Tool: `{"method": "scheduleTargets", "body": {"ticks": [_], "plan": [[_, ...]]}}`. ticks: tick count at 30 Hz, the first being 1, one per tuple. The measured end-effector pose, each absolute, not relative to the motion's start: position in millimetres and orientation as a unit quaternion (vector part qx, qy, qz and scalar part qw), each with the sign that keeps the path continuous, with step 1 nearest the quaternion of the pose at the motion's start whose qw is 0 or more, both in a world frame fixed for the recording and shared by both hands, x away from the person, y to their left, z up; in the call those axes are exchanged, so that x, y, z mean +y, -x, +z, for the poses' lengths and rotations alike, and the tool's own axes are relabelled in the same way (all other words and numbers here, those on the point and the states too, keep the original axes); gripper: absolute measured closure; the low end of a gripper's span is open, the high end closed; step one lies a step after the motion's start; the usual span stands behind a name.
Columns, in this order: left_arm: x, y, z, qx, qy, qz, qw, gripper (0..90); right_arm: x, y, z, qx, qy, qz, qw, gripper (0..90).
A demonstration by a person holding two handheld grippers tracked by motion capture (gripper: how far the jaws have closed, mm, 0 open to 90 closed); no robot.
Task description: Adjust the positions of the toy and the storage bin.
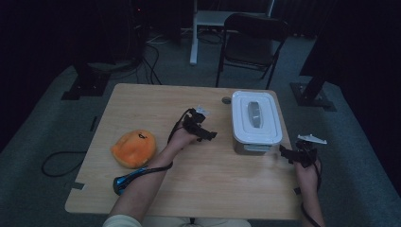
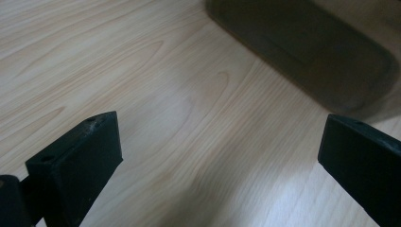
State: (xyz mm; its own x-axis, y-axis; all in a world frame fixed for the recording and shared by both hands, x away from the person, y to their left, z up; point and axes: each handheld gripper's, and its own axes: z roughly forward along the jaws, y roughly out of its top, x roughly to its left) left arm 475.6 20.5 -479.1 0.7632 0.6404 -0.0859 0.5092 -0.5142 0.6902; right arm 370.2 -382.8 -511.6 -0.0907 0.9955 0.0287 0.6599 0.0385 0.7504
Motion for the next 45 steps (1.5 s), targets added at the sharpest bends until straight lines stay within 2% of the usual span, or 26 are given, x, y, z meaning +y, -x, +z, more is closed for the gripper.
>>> {"method": "scheduleTargets", "body": {"ticks": [10, 20, 33, 39, 45], "plan": [[-14.5, -485.0, -484.2, 0.326, -0.86, 0.093, 0.381, 1.1, -379.5, -396.1, -507.1, 0.665, -0.617, 0.326, 0.265, 11.6], [-36.5, -489.8, -486.8, 0.315, -0.868, 0.098, 0.371, 1.1, -368.8, -415.3, -508.4, 0.677, -0.61, 0.323, 0.257, 11.6], [-33.5, -486.9, -480.3, 0.309, -0.872, 0.114, 0.363, 1.2, -359.8, -418.7, -504.1, 0.693, -0.591, 0.332, 0.245, 15.0], [-27.7, -484.1, -477.5, 0.305, -0.875, 0.121, 0.356, 1.9, -351.8, -419.2, -505.1, 0.704, -0.58, 0.346, 0.221, 17.1], [-24.1, -483.6, -474.5, 0.302, -0.88, 0.123, 0.345, 1.9, -344.7, -418.9, -503.7, 0.708, -0.572, 0.343, 0.232, 19.5]]}}
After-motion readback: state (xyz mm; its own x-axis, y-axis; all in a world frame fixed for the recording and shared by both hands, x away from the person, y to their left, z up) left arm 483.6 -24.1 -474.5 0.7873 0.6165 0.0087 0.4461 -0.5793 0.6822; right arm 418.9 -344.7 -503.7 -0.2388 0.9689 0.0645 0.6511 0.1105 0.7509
